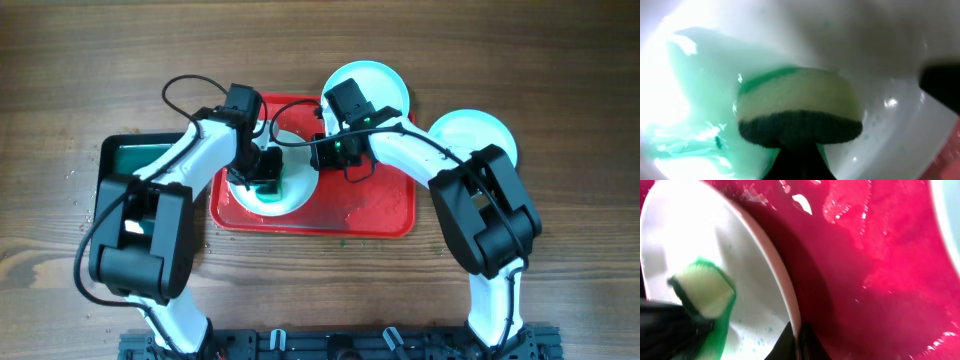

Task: Clean dirty plates on tray and stack at the side
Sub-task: 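Scrub the second plate with the sponge in the left gripper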

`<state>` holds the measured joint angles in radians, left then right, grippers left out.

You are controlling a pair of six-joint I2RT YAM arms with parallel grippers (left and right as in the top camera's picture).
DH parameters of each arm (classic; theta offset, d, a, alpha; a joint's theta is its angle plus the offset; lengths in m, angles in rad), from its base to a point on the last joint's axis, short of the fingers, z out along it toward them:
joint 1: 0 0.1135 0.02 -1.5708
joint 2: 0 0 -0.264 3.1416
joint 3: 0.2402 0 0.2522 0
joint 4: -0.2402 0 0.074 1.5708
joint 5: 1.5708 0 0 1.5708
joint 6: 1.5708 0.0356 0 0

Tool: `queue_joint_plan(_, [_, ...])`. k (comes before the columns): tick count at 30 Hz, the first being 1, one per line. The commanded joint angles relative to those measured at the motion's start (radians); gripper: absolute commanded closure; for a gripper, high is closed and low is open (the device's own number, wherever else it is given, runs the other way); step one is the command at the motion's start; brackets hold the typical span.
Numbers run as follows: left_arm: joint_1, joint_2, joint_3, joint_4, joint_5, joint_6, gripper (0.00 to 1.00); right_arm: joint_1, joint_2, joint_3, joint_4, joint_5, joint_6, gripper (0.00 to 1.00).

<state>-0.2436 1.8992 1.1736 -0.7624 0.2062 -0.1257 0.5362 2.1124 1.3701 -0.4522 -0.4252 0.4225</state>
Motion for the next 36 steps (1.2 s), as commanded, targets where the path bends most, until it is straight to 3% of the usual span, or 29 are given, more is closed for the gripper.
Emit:
queue_joint_plan(1, [0.000, 0.027, -0.027, 0.042, -0.519, -0.328, 0.96, -0.001, 0.033, 0.010, -0.002, -0.011, -0.001, 0.96])
queue_joint_plan(5, [0.000, 0.027, -0.027, 0.044, -0.708, -0.591, 0.96, -0.001, 0.033, 0.010, -0.003, -0.011, -0.002, 0.96])
queue_joint_plan(8, [-0.003, 0.027, -0.027, 0.006, -0.655, -0.618, 0.96, -0.001, 0.033, 0.010, -0.002, -0.011, -0.001, 0.96])
queue_joint_plan(9, [-0.003, 0.027, -0.027, 0.002, -0.585, -0.553, 0.96, -0.001, 0.033, 0.010, -0.001, -0.011, -0.001, 0.96])
queue_joint_plan(14, [-0.003, 0.027, -0.027, 0.002, 0.121, 0.052, 0.96, -0.001, 0.033, 0.010, -0.001, -0.011, -0.001, 0.96])
queue_joint_plan(17, [-0.003, 0.027, -0.027, 0.004, 0.303, 0.201, 0.96, -0.001, 0.033, 0.010, -0.002, -0.011, -0.001, 0.96])
queue_joint_plan(21, [-0.001, 0.027, -0.027, 0.050, 0.223, 0.167, 0.96, -0.001, 0.033, 0.010, -0.003, -0.011, 0.000, 0.96])
queue_joint_plan(27, [-0.001, 0.027, -0.027, 0.169, -0.541, -0.452, 0.96, -0.001, 0.033, 0.010, -0.003, -0.010, 0.003, 0.96])
queue_joint_plan(31, [-0.002, 0.027, -0.027, 0.056, -0.601, -0.601, 0.96, -0.001, 0.033, 0.010, -0.001, -0.010, 0.003, 0.96])
queue_joint_plan(33, [-0.006, 0.027, -0.027, 0.012, -0.485, -0.549, 0.96, -0.001, 0.033, 0.010, 0.000, -0.010, 0.004, 0.96])
queue_joint_plan(36, [-0.008, 0.027, -0.027, 0.027, 0.056, -0.192, 0.96, -0.001, 0.033, 0.010, -0.001, -0.010, 0.003, 0.96])
